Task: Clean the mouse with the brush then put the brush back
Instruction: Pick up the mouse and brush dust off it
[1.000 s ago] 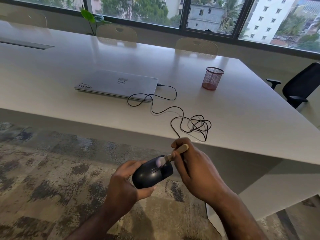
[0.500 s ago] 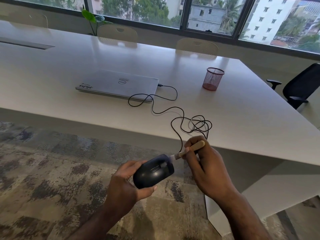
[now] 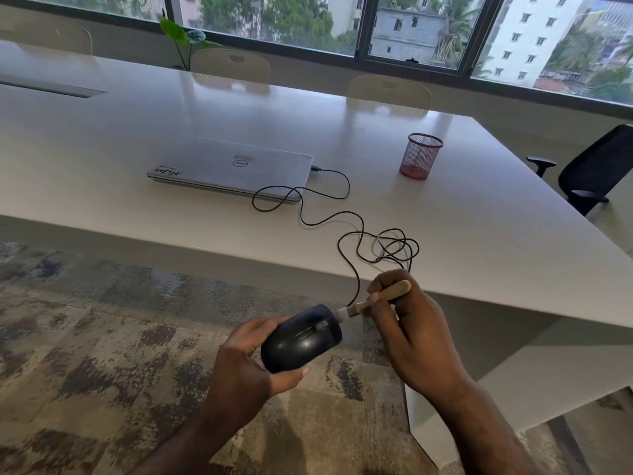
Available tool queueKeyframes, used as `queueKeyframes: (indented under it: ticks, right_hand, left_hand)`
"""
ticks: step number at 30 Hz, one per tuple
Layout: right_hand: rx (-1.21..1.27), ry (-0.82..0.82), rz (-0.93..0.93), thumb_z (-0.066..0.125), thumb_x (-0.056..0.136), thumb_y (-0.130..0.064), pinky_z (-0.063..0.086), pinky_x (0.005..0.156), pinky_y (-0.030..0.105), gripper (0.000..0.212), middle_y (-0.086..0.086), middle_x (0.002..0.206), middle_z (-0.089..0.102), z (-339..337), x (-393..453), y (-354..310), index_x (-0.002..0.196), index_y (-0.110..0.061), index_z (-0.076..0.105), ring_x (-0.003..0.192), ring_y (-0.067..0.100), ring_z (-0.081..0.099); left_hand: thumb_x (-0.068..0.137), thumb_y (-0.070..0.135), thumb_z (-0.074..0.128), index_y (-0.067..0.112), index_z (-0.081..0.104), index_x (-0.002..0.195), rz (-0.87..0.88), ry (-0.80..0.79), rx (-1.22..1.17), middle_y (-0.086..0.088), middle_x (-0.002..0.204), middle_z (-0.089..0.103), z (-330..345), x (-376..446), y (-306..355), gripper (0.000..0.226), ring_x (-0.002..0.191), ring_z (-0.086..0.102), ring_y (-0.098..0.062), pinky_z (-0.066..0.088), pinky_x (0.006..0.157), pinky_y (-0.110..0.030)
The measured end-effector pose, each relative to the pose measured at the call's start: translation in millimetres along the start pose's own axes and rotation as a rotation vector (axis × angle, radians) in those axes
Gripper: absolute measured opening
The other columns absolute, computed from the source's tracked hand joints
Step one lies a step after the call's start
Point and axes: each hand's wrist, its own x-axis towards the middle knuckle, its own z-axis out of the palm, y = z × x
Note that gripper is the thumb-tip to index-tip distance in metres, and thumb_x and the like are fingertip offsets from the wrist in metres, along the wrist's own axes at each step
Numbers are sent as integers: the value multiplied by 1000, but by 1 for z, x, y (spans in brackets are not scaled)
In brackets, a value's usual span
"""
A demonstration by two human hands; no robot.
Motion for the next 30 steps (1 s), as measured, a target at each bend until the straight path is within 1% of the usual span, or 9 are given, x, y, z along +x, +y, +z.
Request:
queueKeyframes:
  ticks: [4, 7, 10, 14, 17, 19, 23, 28, 30]
  right_hand:
    - [229, -94, 9, 50, 98, -26, 54, 68, 46, 11, -1, 82, 63, 5, -2, -5, 95, -19, 58, 77, 24, 64]
    - [158, -148, 61, 50, 100, -20, 52, 69, 52, 9, 0, 79, 63, 10, -2, 0, 94, -22, 56, 75, 25, 64]
    - [104, -2, 102, 48, 99, -24, 53, 67, 49, 10, -1, 76, 63, 12, 1, 5, 93, -25, 55, 71, 21, 63]
    - [101, 148, 160, 50, 98, -28, 53, 60, 43, 11, -2, 75, 66, 11, 2, 8, 89, -31, 55, 67, 21, 65]
    - [264, 153, 232, 56, 102, -21, 54, 61, 29, 16, -2, 78, 73, 10, 4, 7, 88, -26, 61, 68, 15, 69]
    - [334, 94, 267, 58, 101, -23, 55, 62, 26, 14, 1, 78, 76, 9, 6, 4, 88, -23, 63, 67, 15, 70]
    - [189, 22, 288, 58, 99, -34, 58, 62, 29, 17, -4, 75, 76, 9, 8, 4, 87, -23, 62, 63, 9, 69]
    - [-84, 114, 243, 58, 100, -36, 56, 62, 37, 19, -5, 68, 69, 9, 11, 6, 86, -22, 57, 64, 9, 67]
    - [-56, 179, 215, 58, 99, -36, 57, 62, 41, 18, -5, 70, 69, 10, 9, 5, 87, -24, 57, 65, 13, 68]
  left_hand:
    - [50, 37, 94, 54, 67, 112, 2, -4, 29, 22, 113, 67, 1, 0, 1, 70, 107, 63, -7, 47, 79, -9]
    - [50, 35, 95, 53, 67, 111, -6, 3, 34, 22, 113, 66, 1, 1, -1, 70, 108, 63, -8, 48, 78, -9]
    - [49, 36, 94, 50, 69, 110, -15, 8, 24, 20, 112, 67, 1, 1, -2, 68, 107, 64, -10, 50, 78, -14]
    - [49, 41, 92, 58, 67, 110, 8, 8, 22, 19, 112, 67, 2, 2, 0, 68, 105, 64, -10, 48, 78, -12]
    - [50, 42, 90, 58, 66, 111, 14, 1, 25, 20, 113, 67, 2, 2, 0, 68, 105, 65, -9, 49, 77, -12]
    - [50, 40, 91, 59, 65, 111, 20, -5, 38, 20, 112, 67, 2, 2, 1, 69, 105, 65, -8, 49, 77, -11]
    - [49, 39, 92, 61, 65, 109, 28, 2, 43, 22, 113, 67, 1, 2, 0, 70, 107, 63, -6, 45, 78, -7]
    - [48, 42, 90, 62, 63, 109, 39, 4, 46, 23, 113, 66, 2, 2, 3, 69, 107, 63, -5, 47, 78, -7]
    - [48, 41, 90, 63, 63, 108, 34, 9, 35, 24, 114, 66, 2, 2, 3, 70, 107, 62, -5, 47, 78, -8]
